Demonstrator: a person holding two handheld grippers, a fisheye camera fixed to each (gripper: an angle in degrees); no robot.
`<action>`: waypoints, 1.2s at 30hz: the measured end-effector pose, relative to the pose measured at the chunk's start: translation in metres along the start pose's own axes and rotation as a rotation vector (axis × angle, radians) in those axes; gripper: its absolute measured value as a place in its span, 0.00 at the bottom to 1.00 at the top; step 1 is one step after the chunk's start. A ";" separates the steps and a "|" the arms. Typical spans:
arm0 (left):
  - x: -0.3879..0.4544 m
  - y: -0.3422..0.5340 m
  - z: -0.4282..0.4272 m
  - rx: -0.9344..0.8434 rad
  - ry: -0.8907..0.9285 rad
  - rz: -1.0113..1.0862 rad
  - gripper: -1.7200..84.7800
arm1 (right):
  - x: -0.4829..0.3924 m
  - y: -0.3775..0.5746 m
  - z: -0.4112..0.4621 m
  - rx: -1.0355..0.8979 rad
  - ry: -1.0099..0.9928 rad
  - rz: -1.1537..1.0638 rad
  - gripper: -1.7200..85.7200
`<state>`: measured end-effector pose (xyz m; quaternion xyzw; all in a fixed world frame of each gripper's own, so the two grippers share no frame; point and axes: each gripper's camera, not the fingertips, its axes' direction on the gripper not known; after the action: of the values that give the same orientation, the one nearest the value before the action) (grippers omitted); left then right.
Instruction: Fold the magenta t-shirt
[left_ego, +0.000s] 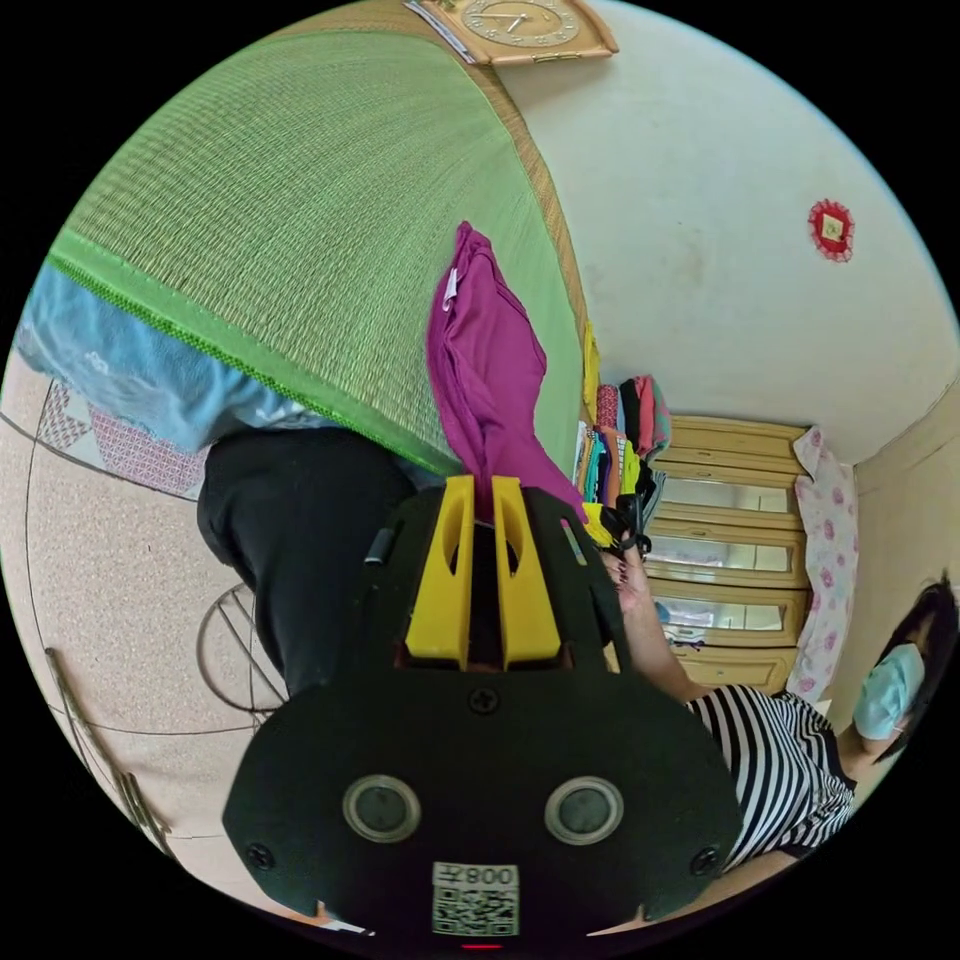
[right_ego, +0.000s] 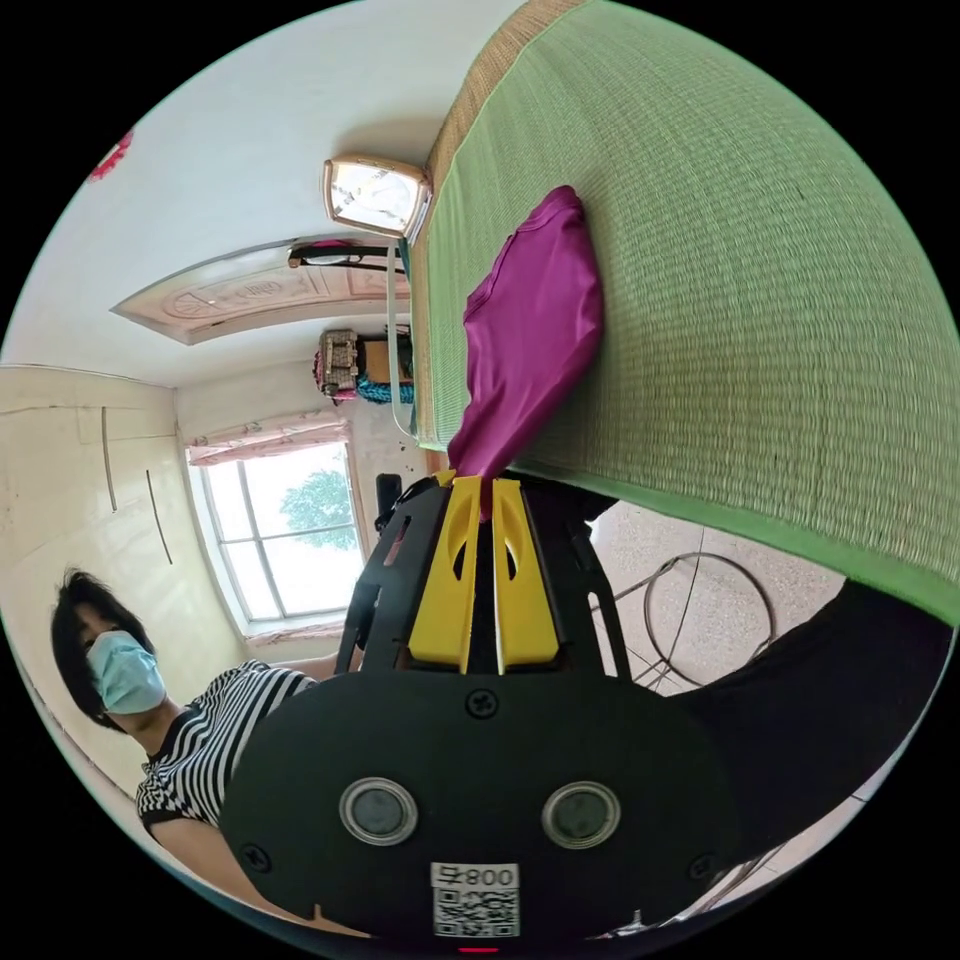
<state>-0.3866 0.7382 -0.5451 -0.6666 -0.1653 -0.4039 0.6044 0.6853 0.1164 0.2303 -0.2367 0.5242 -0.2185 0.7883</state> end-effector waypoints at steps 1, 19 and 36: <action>-0.001 0.006 0.004 0.003 0.024 -0.004 0.06 | 0.001 0.009 -0.001 0.001 -0.003 -0.005 0.04; 0.036 0.082 0.078 0.045 0.208 0.164 0.05 | -0.003 0.148 -0.019 0.059 -0.099 -0.158 0.04; 0.178 0.030 0.331 -0.220 0.228 0.462 0.05 | 0.010 0.244 -0.200 0.444 -0.130 -0.273 0.04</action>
<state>-0.1428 0.9954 -0.4153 -0.6987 0.1048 -0.3432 0.6189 0.5266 0.2752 0.0083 -0.1400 0.3747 -0.4167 0.8163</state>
